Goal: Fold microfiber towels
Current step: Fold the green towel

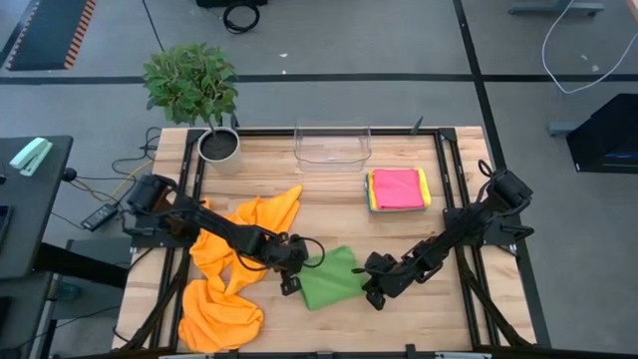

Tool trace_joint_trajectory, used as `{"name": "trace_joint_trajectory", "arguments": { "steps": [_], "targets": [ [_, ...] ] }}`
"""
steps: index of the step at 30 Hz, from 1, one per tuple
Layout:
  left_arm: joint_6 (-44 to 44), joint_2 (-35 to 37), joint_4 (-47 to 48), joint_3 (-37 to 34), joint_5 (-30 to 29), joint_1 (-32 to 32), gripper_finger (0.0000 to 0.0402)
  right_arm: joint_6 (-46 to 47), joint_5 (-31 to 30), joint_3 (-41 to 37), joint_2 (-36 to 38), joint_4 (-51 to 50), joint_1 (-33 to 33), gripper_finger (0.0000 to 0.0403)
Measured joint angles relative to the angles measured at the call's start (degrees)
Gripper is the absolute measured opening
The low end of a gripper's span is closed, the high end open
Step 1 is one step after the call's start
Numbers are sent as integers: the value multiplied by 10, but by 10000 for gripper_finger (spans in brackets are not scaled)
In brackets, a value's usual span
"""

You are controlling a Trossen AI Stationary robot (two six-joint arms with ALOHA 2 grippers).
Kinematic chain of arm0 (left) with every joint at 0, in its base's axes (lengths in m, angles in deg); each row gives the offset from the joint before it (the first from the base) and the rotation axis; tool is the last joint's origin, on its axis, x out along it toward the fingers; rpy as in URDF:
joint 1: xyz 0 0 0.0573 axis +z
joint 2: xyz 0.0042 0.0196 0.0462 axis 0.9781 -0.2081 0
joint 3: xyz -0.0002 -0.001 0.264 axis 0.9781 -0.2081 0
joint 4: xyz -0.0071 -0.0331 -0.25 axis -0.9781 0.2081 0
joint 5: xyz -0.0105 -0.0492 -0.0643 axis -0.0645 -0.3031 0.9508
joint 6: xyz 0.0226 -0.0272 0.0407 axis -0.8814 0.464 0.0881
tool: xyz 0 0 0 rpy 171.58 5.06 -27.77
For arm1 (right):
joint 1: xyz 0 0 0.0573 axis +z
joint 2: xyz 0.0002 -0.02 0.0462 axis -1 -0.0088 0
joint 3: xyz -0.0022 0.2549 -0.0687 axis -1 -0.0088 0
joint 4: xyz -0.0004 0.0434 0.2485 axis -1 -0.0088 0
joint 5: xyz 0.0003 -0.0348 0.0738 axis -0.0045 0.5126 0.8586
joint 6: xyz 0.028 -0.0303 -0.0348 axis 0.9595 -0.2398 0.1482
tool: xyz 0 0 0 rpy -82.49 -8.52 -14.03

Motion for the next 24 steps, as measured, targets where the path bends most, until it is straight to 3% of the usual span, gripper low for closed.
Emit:
{"name": "trace_joint_trajectory", "arguments": {
  "steps": [6, 9, 17, 20, 24],
  "targets": [
    [12, -7, 2, 0, 7, -3, 41, -43, -13, 45, 43, -36, -19, 5],
    [16, -3, 16, 0, 11, -3, 56, -83, -22, 74, 47, -103, -50, 5],
    [56, 58, 54, 0, -12, -9, 68, -155, -6, 85, 26, -122, -142, 5],
    [56, 66, -47, 0, -47, -32, 54, -173, 3, 75, 27, -126, -162, 5],
    [33, 12, -203, 2, -62, -67, 26, -194, 7, 69, 27, -122, -182, 5]
  ]
}}
